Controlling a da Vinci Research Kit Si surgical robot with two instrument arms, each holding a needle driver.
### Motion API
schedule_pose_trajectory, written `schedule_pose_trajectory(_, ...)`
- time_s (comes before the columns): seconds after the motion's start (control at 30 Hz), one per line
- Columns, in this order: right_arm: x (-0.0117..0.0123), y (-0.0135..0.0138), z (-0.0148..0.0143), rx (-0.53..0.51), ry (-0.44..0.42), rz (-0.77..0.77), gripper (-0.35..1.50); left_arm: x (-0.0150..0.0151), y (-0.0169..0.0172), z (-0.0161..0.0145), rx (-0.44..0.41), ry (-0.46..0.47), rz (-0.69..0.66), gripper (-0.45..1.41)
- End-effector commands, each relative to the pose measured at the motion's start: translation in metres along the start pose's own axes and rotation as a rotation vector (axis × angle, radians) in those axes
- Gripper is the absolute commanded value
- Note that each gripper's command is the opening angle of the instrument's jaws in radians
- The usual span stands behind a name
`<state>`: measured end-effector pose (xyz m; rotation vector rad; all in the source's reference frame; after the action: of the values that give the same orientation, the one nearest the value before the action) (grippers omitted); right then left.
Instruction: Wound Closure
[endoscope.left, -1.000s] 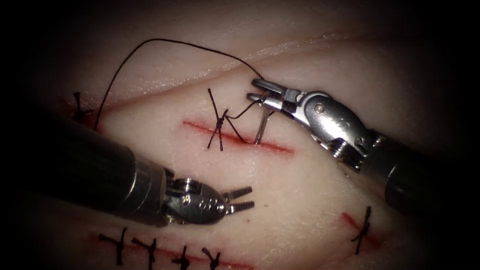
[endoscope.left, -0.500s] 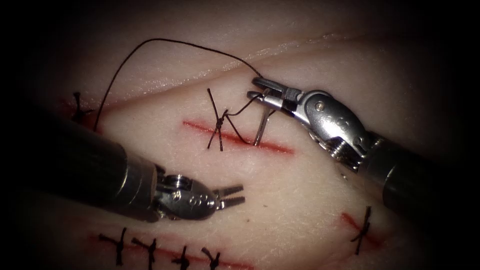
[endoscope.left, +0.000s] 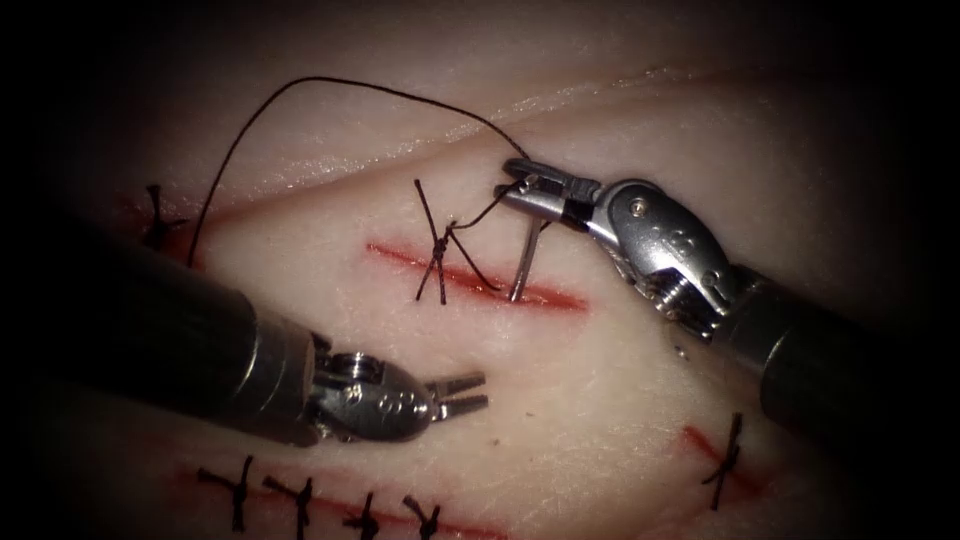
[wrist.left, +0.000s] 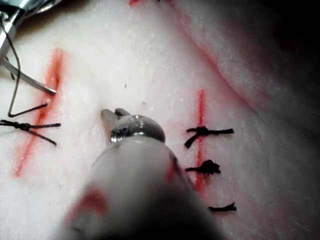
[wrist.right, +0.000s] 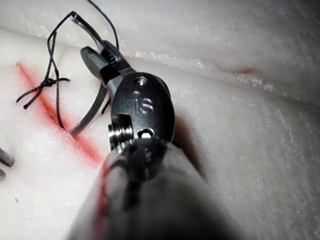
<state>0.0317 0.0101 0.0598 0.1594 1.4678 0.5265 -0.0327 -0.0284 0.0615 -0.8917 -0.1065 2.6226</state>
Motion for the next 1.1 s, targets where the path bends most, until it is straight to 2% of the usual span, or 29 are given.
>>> schedule_pose_trajectory(0.03,-0.0005,0.0,0.0008,0.004,-0.001,-0.002,-0.35,-0.0006,0.0006,0.0005,-0.002,-0.002,0.001,0.07)
schedule_pose_trajectory(0.83,-0.0004,0.0001,0.0012,-0.002,0.026,0.113,-0.35,-0.0011,0.0005,0.0011,-0.003,-0.008,0.001,0.07)
schedule_pose_trajectory(1.1,-0.0009,-0.0003,0.0012,0.019,0.008,0.17,-0.35,-0.0013,0.0004,0.001,-0.005,-0.007,-0.003,0.07)
